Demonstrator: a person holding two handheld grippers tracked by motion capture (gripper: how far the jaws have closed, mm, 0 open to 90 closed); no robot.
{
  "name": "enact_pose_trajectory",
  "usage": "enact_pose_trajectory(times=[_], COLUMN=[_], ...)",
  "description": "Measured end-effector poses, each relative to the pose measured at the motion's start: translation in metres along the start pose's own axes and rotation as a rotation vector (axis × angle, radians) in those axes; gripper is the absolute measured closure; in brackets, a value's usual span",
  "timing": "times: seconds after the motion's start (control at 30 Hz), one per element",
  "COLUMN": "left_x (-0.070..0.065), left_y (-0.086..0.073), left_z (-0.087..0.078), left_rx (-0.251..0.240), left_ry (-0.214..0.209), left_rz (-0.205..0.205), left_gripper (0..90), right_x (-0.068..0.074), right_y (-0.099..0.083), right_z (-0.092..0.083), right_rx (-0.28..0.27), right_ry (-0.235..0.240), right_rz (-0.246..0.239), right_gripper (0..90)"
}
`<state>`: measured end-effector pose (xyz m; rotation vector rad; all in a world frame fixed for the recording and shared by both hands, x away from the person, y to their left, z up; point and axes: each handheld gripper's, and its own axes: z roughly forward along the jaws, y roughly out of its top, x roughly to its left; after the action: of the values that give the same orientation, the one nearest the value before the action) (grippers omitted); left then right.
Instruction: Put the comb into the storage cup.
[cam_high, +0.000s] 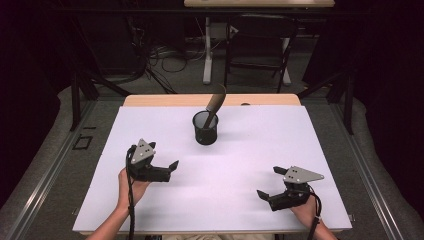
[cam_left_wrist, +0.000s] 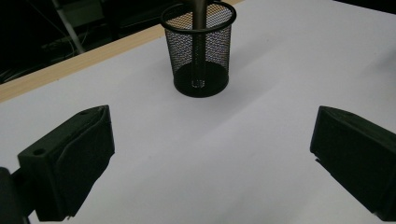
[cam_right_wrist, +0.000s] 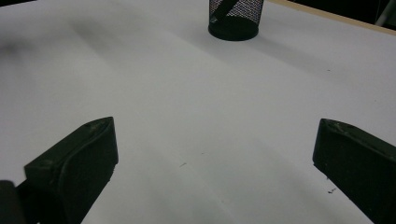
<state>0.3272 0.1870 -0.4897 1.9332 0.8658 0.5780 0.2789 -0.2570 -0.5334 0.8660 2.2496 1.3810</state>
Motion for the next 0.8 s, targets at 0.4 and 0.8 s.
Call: enact_pose_trajectory(times=[0.4, 0.8], left_x=[-0.005, -0.013], left_y=[-0.006, -0.016], left_z=[-0.012, -0.026], left_rx=[-0.017, -0.055], left_ry=[0.011, 0.027], left_rz=[0.011, 0.017], left_gripper=[0.0, 0.0], right_x=[0.0, 0.0], right_y=[0.0, 0.0], right_z=[-0.002, -0.003], right_rx=[-0.002, -0.004], right_ry=[-0.006, -0.005], right_rz=[-0.002, 0.004], right_gripper=[0.0, 0.0])
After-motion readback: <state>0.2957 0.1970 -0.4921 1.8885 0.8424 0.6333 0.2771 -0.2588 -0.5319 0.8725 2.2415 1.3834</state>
